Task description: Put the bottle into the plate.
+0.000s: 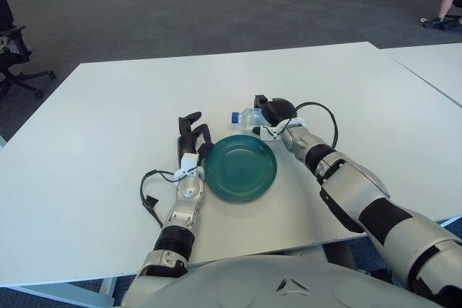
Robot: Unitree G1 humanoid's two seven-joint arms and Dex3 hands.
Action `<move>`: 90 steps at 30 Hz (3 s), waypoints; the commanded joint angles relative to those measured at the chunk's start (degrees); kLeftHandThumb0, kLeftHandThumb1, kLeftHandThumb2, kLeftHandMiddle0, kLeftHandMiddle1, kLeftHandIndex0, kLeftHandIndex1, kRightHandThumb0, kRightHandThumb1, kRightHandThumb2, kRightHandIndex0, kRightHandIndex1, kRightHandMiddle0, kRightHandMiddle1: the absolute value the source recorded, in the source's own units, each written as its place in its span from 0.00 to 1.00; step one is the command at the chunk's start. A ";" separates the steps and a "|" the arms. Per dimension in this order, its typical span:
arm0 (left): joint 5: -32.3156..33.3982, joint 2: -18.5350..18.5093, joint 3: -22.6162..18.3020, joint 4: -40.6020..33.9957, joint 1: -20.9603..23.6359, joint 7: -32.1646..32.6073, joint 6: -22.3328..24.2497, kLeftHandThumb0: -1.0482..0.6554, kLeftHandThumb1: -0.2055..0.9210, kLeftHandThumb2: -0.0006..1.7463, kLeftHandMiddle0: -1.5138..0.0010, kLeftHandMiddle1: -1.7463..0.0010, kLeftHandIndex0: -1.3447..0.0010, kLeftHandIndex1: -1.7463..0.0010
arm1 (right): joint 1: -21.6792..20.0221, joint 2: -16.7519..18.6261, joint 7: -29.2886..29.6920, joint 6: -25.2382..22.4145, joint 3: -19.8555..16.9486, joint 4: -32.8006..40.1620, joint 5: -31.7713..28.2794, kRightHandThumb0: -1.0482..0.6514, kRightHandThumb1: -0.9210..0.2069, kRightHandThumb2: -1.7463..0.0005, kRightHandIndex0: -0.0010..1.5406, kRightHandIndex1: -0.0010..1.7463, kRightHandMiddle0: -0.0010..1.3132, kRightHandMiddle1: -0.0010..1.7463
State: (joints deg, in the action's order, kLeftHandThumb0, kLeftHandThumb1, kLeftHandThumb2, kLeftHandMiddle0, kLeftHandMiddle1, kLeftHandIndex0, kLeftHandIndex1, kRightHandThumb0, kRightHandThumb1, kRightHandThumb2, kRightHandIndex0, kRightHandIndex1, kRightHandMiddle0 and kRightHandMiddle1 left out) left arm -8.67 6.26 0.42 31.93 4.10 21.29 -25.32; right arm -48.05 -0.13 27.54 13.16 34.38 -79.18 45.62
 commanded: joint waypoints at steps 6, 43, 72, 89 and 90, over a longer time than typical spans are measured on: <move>-0.01 -0.10 -0.49 0.55 0.37 0.17 0.74 0.28 1.00 0.43 0.70 0.65 0.88 0.36 | -3.47 -0.85 2.40 1.55 -1.24 0.44 -0.82 0.35 0.52 0.26 0.80 1.00 0.45 1.00; -0.57 -0.80 -0.98 0.94 0.89 0.09 1.44 0.26 1.00 0.43 0.70 0.65 0.88 0.36 | -9.70 -1.70 4.05 9.90 -10.38 2.69 -8.00 0.32 0.64 0.16 0.75 1.00 0.54 1.00; 0.63 -1.61 -4.35 -3.87 0.33 0.58 4.66 0.27 1.00 0.44 0.71 0.66 0.90 0.37 | 1.46 -6.04 14.65 27.46 0.26 16.51 1.21 0.32 0.61 0.19 0.80 1.00 0.52 1.00; 1.22 -1.78 -5.47 -6.24 -0.25 0.60 6.10 0.28 1.00 0.43 0.70 0.66 0.89 0.37 | 6.13 -9.34 16.51 32.06 3.49 25.03 6.12 0.32 0.64 0.17 0.77 1.00 0.53 1.00; 1.26 -1.76 -5.52 -6.48 -0.29 0.64 6.32 0.28 1.00 0.43 0.70 0.66 0.89 0.37 | 6.28 -9.48 16.60 32.16 3.65 25.27 6.34 0.32 0.64 0.17 0.77 1.00 0.53 1.00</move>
State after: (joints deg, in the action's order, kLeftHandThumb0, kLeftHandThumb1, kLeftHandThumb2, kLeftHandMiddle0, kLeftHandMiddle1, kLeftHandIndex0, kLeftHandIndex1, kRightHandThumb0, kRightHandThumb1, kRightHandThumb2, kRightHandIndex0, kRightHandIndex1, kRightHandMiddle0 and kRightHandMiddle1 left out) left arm -7.65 4.72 -4.61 26.66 4.02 21.53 -20.01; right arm -41.46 -8.85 42.61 44.68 37.83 -55.58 51.19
